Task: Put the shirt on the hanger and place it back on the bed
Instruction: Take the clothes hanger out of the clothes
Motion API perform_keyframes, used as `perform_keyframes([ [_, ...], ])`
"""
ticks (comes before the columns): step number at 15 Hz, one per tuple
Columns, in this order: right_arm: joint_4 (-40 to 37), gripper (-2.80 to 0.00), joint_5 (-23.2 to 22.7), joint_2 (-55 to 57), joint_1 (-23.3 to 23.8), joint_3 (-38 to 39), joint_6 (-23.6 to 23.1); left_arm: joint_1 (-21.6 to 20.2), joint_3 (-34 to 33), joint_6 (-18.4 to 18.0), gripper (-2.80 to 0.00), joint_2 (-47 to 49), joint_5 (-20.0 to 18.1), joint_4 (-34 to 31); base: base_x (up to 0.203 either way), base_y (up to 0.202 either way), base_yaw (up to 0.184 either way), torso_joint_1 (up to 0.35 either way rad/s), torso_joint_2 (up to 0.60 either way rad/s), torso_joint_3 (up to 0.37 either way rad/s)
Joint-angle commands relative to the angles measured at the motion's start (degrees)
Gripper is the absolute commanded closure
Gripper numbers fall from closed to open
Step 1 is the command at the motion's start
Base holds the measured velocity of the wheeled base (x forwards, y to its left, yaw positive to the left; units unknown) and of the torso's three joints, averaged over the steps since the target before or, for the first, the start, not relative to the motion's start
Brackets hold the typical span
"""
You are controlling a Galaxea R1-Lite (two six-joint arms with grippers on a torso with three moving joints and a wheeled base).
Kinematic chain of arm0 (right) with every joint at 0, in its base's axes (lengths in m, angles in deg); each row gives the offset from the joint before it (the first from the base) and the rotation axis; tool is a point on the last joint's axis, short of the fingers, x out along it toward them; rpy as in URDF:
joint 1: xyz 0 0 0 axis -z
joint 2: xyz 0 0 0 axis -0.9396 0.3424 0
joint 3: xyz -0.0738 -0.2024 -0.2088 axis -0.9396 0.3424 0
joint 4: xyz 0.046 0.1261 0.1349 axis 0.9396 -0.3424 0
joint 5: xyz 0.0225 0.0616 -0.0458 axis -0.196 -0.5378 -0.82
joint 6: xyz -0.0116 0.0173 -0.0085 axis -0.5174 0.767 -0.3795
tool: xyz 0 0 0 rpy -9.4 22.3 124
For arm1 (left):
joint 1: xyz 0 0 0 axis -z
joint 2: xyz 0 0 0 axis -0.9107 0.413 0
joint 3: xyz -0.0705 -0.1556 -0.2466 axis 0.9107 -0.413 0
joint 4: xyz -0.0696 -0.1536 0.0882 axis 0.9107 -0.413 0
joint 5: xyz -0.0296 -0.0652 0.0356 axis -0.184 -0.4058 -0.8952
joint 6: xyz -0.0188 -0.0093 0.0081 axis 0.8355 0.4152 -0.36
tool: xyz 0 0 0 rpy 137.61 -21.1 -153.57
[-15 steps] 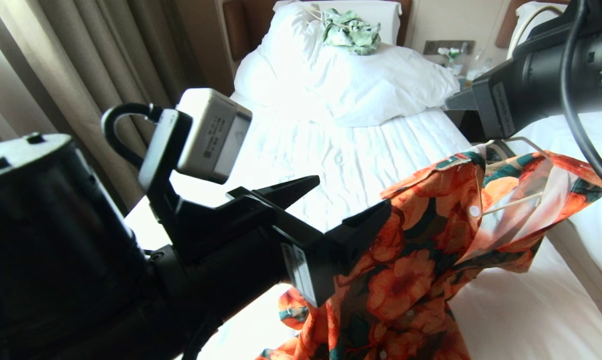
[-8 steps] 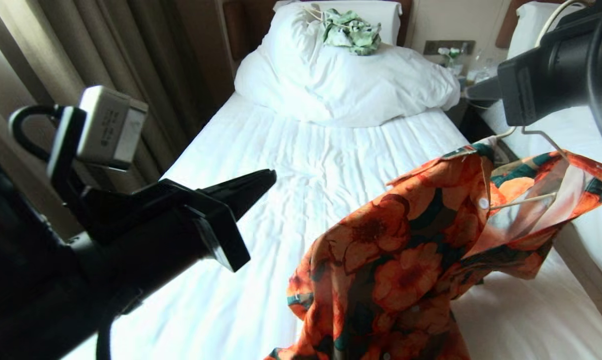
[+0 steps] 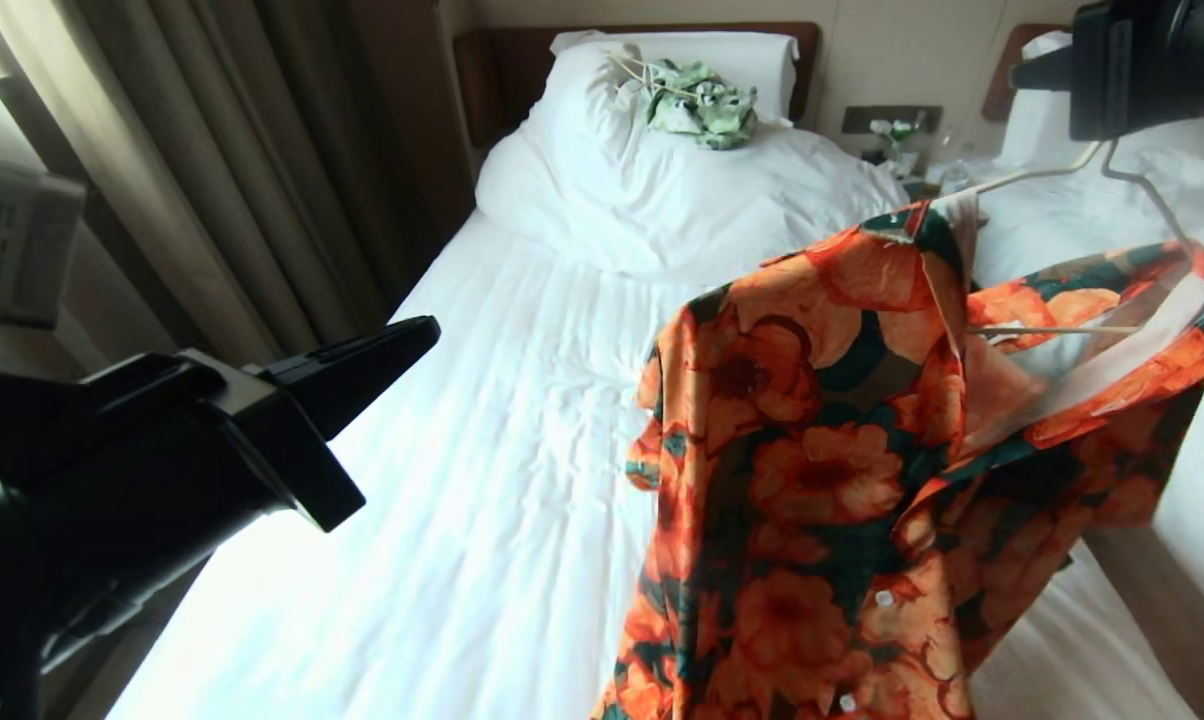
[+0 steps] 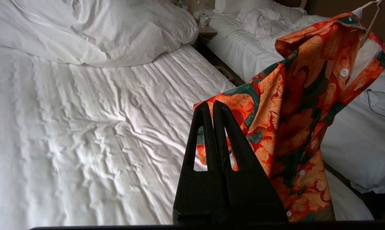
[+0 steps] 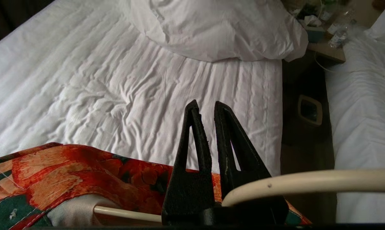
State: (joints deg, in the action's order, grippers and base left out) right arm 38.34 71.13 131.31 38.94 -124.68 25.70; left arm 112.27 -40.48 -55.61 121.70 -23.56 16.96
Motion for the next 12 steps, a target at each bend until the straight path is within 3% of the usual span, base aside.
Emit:
perform_keyframes([
  [1,1.59,0.0,0.11,0.06,0.17,-0.03,-0.51,-0.35,-0.56,0.03,0.0,-0.64,0.1,0.26,0.0,0.0,0.0,0.145,-0.51,-0.37],
  [12,15.63,0.0,0.28,0.68,0.28,0.24,-7.41,-1.23,-1.6,0.03,0.0,-2.08,0.28,0.26,0.0,0.0,0.0,0.199,-0.57,-0.369],
])
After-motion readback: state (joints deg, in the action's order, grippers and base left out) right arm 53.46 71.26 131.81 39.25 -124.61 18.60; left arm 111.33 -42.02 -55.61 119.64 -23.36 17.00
